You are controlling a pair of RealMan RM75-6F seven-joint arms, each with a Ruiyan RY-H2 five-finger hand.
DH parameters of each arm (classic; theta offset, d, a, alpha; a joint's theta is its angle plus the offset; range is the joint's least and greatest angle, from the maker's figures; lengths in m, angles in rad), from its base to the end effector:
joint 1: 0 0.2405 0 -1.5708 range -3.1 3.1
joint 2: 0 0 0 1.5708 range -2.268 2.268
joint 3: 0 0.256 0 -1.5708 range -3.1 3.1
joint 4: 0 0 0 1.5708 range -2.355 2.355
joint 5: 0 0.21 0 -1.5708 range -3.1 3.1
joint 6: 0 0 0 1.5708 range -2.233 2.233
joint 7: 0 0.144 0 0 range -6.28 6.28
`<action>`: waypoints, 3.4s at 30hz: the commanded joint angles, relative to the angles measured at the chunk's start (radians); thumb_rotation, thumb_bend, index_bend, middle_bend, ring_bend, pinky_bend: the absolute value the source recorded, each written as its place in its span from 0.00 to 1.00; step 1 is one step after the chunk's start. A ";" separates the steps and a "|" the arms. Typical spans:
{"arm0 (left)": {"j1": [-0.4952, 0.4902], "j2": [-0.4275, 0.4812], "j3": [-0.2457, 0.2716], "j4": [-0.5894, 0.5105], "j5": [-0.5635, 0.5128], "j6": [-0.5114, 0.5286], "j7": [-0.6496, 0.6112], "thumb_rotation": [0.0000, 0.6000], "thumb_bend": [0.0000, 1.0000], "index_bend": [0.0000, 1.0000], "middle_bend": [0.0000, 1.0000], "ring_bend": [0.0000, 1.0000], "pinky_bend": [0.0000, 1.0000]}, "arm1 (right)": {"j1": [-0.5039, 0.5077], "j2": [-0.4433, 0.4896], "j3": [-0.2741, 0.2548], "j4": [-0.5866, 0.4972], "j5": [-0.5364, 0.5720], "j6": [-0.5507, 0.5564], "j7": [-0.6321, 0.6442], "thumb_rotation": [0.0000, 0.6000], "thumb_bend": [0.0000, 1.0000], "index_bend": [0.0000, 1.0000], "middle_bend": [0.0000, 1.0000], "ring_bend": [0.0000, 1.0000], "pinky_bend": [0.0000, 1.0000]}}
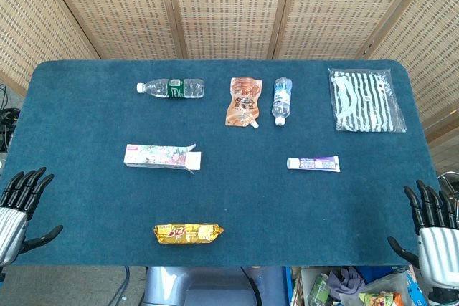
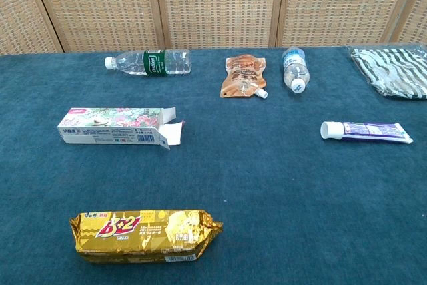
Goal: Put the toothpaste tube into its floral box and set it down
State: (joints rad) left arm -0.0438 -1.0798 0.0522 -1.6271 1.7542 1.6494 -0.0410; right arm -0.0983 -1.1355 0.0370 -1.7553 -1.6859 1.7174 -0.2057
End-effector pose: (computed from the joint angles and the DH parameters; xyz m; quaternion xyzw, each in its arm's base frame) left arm -0.2830 0.1432 0.1637 -0.6404 -0.3394 -0.4471 0.5243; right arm -0.2742 -0.1219 0.1662 0.5665 -0.3256 0.4196 0.6301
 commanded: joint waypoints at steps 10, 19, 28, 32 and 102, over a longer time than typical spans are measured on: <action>-0.003 -0.002 -0.009 -0.001 -0.010 -0.005 0.000 1.00 0.19 0.00 0.00 0.00 0.00 | 0.040 0.004 0.020 0.011 0.038 -0.065 0.047 1.00 0.00 0.00 0.00 0.00 0.00; -0.013 -0.006 -0.034 -0.008 -0.049 -0.019 0.007 1.00 0.19 0.00 0.00 0.00 0.00 | 0.312 -0.021 0.132 0.132 0.186 -0.458 0.189 1.00 0.00 0.10 0.09 0.00 0.00; -0.017 -0.014 -0.051 -0.013 -0.081 -0.033 0.032 1.00 0.19 0.00 0.00 0.00 0.00 | 0.456 -0.130 0.173 0.254 0.331 -0.662 0.124 1.00 0.01 0.20 0.22 0.09 0.04; -0.019 -0.016 -0.053 -0.014 -0.088 -0.041 0.036 1.00 0.19 0.00 0.00 0.00 0.00 | 0.511 -0.203 0.191 0.325 0.404 -0.721 0.095 1.00 0.18 0.22 0.26 0.14 0.12; -0.173 0.025 -0.146 -0.041 -0.211 -0.268 0.092 1.00 0.19 0.00 0.00 0.00 0.00 | 0.628 -0.325 0.107 0.509 0.363 -0.734 0.228 1.00 0.73 0.58 0.61 0.43 0.37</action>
State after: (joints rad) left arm -0.1836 -1.0706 -0.0724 -1.6615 1.5536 1.4172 0.0335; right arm 0.5427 -1.5081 0.1498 -1.1876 -1.2946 0.9560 -0.0008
